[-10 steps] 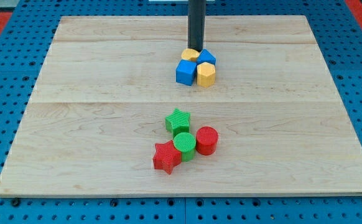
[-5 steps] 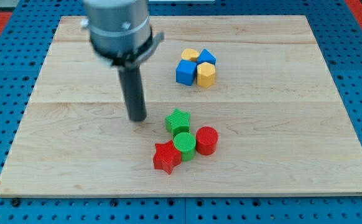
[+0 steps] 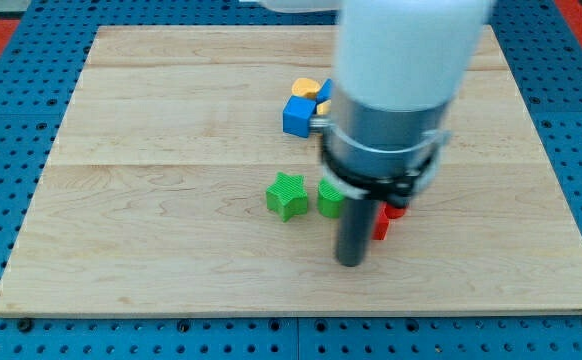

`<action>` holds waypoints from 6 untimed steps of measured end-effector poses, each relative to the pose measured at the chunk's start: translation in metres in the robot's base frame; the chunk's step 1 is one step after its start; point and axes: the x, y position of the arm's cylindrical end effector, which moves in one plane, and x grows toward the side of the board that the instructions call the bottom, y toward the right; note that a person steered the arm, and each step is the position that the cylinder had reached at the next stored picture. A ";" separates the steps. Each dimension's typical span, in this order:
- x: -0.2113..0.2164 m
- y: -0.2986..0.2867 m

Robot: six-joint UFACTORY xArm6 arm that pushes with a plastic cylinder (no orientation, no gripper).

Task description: Point at the red star

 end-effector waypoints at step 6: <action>-0.065 0.089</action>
